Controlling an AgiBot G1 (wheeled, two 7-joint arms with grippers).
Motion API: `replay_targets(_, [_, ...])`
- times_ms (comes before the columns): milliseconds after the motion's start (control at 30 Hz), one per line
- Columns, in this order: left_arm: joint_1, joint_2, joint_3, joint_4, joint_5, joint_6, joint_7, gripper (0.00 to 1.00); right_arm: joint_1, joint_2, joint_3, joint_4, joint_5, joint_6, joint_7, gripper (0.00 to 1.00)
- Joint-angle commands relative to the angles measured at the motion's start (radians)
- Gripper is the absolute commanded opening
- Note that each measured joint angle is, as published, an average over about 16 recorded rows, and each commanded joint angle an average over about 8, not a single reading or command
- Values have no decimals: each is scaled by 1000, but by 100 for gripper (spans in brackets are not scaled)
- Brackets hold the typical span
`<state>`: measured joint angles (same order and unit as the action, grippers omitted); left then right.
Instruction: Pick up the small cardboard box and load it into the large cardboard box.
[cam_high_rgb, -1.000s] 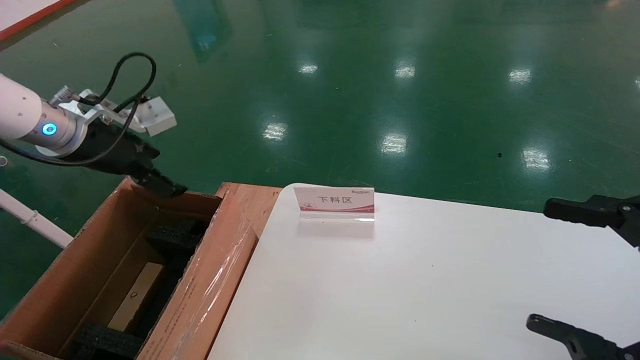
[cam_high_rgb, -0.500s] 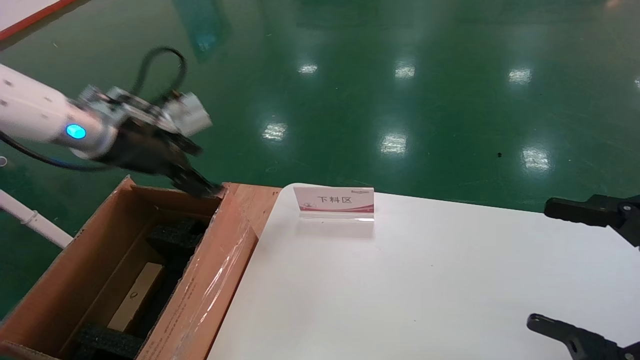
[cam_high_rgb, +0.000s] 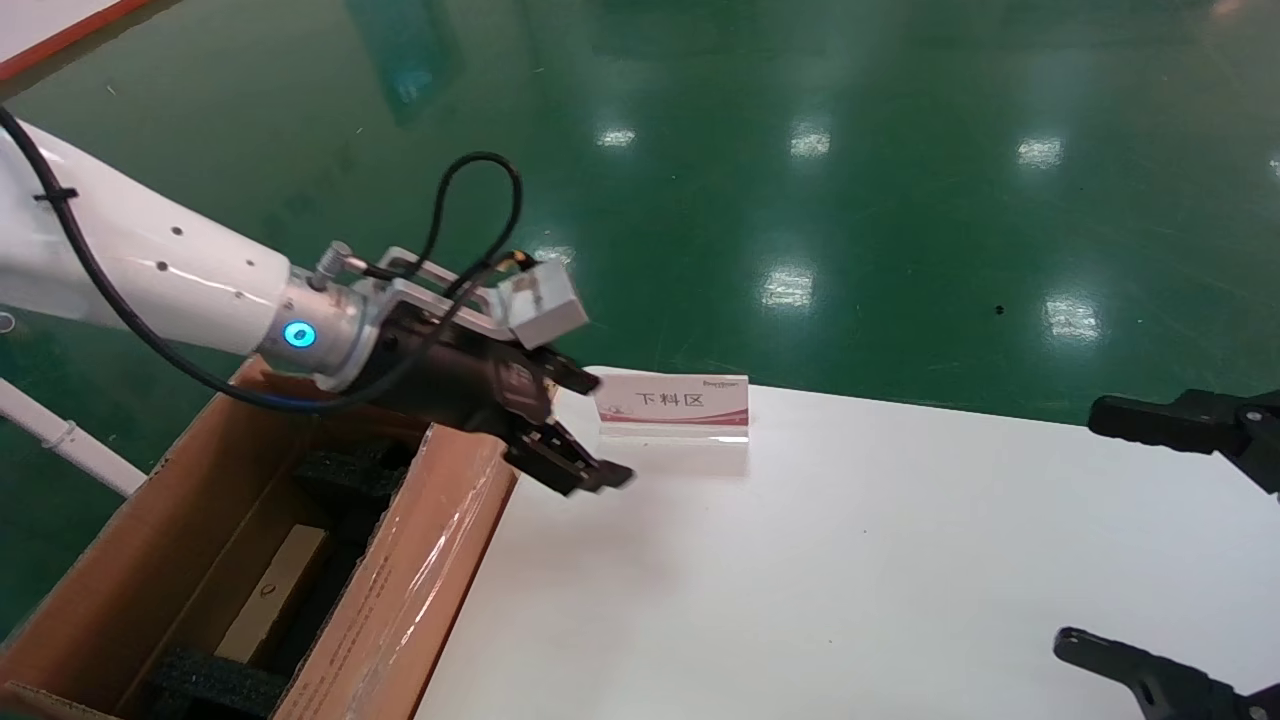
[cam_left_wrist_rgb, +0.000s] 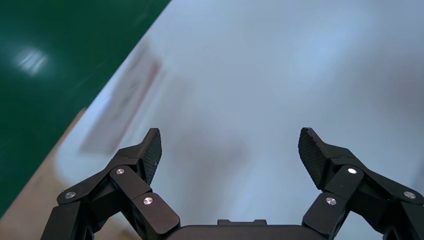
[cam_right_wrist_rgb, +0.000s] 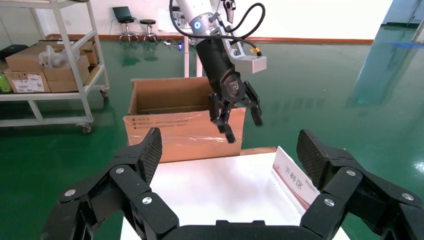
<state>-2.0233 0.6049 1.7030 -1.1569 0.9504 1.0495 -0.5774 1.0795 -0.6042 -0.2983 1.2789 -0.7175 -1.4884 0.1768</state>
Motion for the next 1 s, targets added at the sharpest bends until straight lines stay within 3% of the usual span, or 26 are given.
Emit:
replay_targets(33, [50,0,-75,-7,-12,23,20,100,0,0,0,0,0,0,0,100])
replay_targets(1000, [769,5,-1154,-103,-178,362,316,100,-2,-3,8,2,-6,-3,5,100])
